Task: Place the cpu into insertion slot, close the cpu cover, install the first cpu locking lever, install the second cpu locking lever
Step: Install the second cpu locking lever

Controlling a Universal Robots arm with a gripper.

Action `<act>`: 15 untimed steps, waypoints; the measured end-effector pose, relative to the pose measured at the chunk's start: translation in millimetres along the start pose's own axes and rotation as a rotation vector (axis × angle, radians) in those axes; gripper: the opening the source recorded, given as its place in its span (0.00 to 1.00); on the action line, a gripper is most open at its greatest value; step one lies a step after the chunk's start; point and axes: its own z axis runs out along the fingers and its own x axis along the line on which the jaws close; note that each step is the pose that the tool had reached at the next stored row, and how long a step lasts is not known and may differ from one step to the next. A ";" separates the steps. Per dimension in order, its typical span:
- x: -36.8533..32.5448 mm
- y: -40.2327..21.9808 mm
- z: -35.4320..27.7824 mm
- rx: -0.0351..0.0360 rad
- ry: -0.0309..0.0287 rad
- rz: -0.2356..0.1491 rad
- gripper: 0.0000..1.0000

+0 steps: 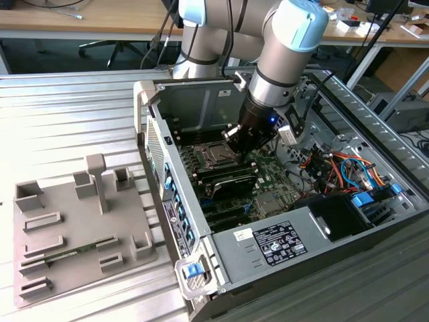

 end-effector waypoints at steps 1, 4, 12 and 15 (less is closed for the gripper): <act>-0.4 0.2 0.3 0.0002 0.0001 0.000 0.11; -0.6 0.2 2.1 0.0002 0.0000 0.000 0.11; -0.4 2.2 6.6 0.0003 -0.0001 0.000 0.11; 4.8 2.8 7.7 0.0004 0.0001 0.000 0.11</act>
